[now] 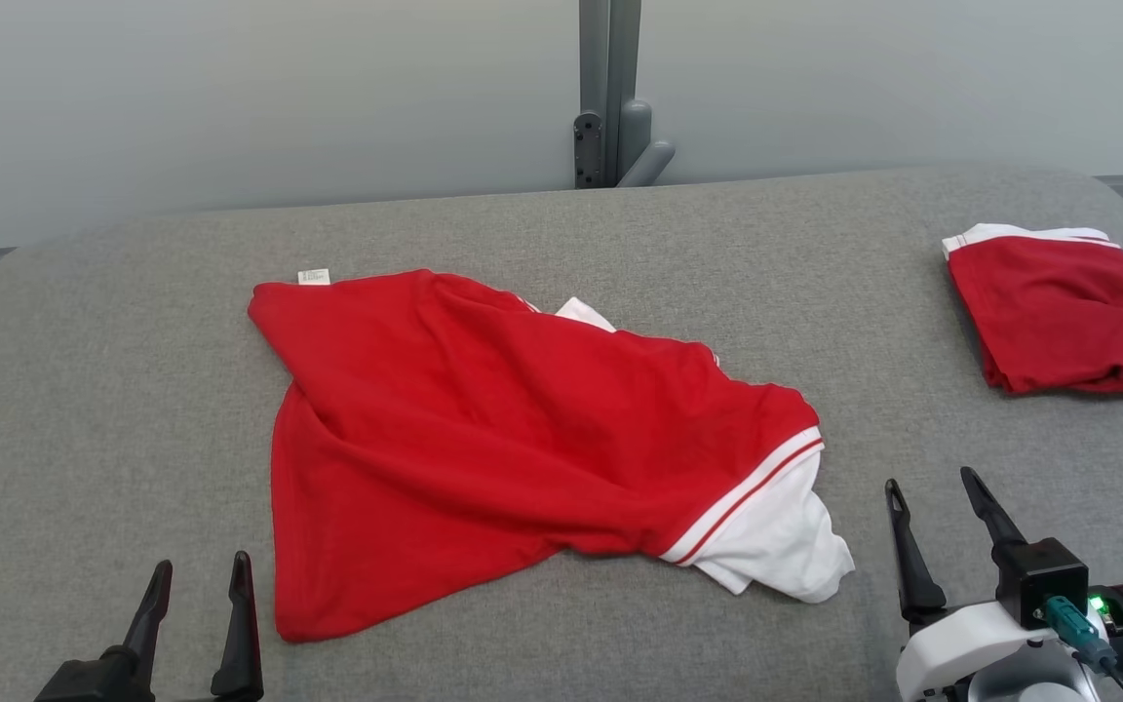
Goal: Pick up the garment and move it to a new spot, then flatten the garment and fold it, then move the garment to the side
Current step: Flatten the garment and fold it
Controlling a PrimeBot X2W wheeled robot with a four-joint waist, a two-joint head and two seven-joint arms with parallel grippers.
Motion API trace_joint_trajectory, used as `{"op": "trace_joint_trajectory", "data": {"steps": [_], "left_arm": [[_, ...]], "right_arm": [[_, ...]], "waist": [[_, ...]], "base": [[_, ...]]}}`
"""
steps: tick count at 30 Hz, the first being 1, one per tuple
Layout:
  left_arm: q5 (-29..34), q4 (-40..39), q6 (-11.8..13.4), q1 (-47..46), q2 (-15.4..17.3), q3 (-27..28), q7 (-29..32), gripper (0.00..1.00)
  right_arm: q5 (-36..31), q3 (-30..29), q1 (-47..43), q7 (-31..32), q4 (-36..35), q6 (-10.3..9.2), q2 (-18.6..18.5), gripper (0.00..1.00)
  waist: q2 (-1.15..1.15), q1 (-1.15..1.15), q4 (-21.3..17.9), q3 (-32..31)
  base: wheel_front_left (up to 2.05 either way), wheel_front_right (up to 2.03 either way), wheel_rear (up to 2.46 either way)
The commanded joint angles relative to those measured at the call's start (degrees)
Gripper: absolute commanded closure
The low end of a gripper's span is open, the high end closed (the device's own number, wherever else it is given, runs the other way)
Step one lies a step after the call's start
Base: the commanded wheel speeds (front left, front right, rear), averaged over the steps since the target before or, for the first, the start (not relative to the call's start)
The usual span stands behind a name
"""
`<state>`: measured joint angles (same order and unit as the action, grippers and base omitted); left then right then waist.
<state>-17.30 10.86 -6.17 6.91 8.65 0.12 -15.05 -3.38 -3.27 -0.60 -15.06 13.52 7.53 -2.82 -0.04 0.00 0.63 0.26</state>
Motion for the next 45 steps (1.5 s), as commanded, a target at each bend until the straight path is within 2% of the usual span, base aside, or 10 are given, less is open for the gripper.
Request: {"op": "trace_joint_trajectory", "data": {"steps": [1, 8, 15, 22, 34, 35, 36, 37, 41, 45], "left_arm": [[1.1, -0.2, -0.5, 0.1, -0.4, 0.6, -0.2, 0.00], [-0.8, 1.5, -1.0, -0.2, -1.9, 1.0, 0.1, 0.00], [-4.8, 5.2, -1.2, -5.8, -0.7, -2.2, 8.5, 0.00], [-7.0, 11.6, -1.3, -10.2, 0.3, -4.6, 17.5, 0.00], [-11.7, 18.7, -1.2, -13.8, 0.7, -6.4, 19.3, 0.00], [-12.4, 18.8, -1.2, -13.8, 0.5, -7.2, 19.9, 0.00], [-13.4, 18.8, -1.3, -13.8, 0.4, -7.8, 20.3, 0.49], [-14.5, 18.6, -1.3, -13.6, 0.2, -8.5, 21.0, 1.00], [-19.7, 13.9, -1.4, -12.5, 1.6, -9.4, 22.2, 1.00], [-23.8, 1.6, -1.4, -13.3, 5.6, -7.1, 21.5, 1.00]], "right_arm": [[0.6, 0.3, -0.3, -0.2, 0.5, -0.10, -0.1, 0.00], [1.5, 4.6, 1.3, 1.4, 4.1, -0.10, -0.5, 0.00], [5.0, 13.5, 6.5, 11.6, 6.5, -0.10, -6.3, 0.00], [8.6, 17.7, 8.6, 18.6, 8.5, -0.10, -8.9, 0.00], [12.3, 20.1, 10.2, 19.4, 9.2, -0.10, -9.5, 0.00], [12.8, 20.4, 10.3, 19.4, 9.1, -0.09, -9.4, 0.47], [13.8, 20.6, 10.3, 19.3, 9.0, -0.09, -9.2, 0.85], [15.0, 21.1, 10.3, 19.1, 8.7, -0.09, -8.9, 1.00], [25.5, 21.0, 10.9, 17.9, 4.3, -0.07, -7.8, 1.00], [39.1, 17.7, 14.0, 18.8, -6.1, -0.08, -9.8, 1.00]], "waist": [[0.04, 0.00, -0.4, -0.1], [0.04, 0.00, -1.0, 0.2], [0.04, 0.00, -0.4, 3.5], [0.04, 0.00, 0.1, 7.1], [0.04, 0.00, -0.9, 10.3], [0.04, 0.00, -1.0, 10.4], [0.04, 0.00, -1.0, 10.5], [0.04, 0.00, -1.1, 10.4], [0.04, 0.00, -1.7, 10.3], [0.04, 0.00, -2.4, 11.5]], "base": [[0.00, 0.00, 0.00], [0.00, 0.00, 0.00], [0.00, 0.00, 0.00], [0.00, 0.00, 0.00], [0.00, 0.00, 0.00], [0.00, 0.00, 0.00], [0.00, 0.00, 0.00], [0.00, 0.00, 0.00], [0.00, 0.00, 0.00], [0.00, 0.00, 0.00]]}}
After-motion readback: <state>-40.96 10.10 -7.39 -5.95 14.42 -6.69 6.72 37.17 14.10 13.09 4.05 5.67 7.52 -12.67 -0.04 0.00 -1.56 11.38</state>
